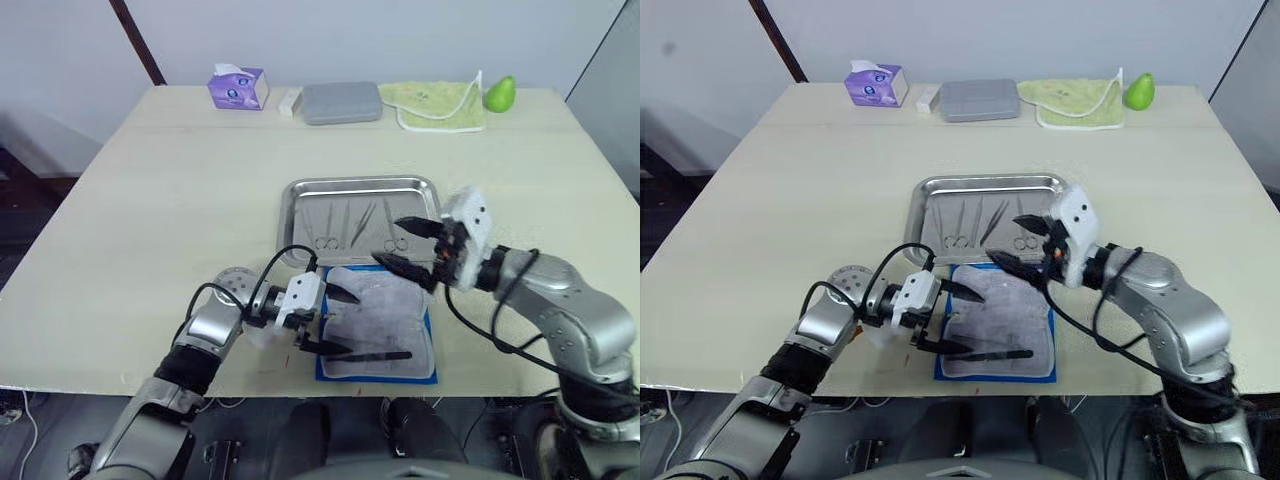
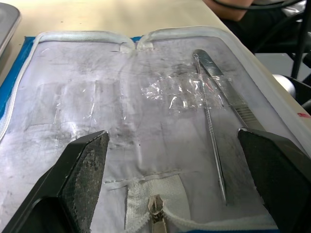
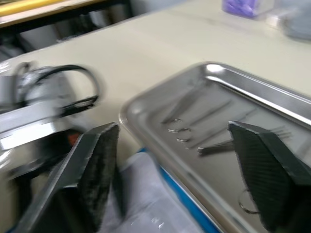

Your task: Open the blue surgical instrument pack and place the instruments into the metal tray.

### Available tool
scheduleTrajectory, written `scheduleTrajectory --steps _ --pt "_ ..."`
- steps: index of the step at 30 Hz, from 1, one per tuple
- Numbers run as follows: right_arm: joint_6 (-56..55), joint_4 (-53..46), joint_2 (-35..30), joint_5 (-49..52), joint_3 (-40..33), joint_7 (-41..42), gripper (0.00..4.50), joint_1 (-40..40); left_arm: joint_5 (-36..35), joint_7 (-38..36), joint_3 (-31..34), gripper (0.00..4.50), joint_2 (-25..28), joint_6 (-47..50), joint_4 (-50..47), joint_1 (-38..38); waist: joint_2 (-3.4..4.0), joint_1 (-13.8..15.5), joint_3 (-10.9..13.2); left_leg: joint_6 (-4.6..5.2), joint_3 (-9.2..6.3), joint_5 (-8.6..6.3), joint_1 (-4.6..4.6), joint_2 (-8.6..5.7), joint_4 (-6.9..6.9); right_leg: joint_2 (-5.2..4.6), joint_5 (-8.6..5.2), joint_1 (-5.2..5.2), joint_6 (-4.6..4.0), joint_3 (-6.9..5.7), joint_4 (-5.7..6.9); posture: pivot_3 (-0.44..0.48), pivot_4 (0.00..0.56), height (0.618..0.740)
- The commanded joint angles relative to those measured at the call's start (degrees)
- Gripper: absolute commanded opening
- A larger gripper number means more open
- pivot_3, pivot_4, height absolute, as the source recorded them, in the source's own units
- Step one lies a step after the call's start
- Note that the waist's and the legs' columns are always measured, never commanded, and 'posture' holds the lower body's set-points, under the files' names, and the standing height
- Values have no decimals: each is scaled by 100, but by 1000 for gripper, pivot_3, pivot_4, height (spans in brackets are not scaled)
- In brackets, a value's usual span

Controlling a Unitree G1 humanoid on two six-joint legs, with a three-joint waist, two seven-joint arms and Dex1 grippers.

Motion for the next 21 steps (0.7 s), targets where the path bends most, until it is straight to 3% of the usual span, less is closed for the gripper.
scheduleTrajectory --steps 1,8,15,21 --pt "-334 -330 -572 510 -561 742 4457 428 197 -5 -152 4500 40 125 327 155 0 -3 0 0 0 0 1 0 0 0 -1 1 1 1 0 0 150 740" --pt "-973 -236 -2359 1034 -2461 2698 4457 2104 187 -42 -123 4500 86 71 386 159 -10 3 5 0 6 0 6 -4 0 -1 -2 8 3 7 -4 0 150 740" --pt "-1200 -281 -2803 1185 -3862 3424 4457 3273 178 -73 -93 4500 112 -22 484 187 -23 -18 15 0 9 -1 72 0 -5 1 -4 66 4 9 -9 0 150 740" --pt "-1130 -561 -2788 1382 -3913 3172 4457 3487 167 -69 -99 4500 103 32 411 178 -21 -17 14 -1 9 -1 76 0 -6 1 -4 68 4 10 -9 0 150 740"
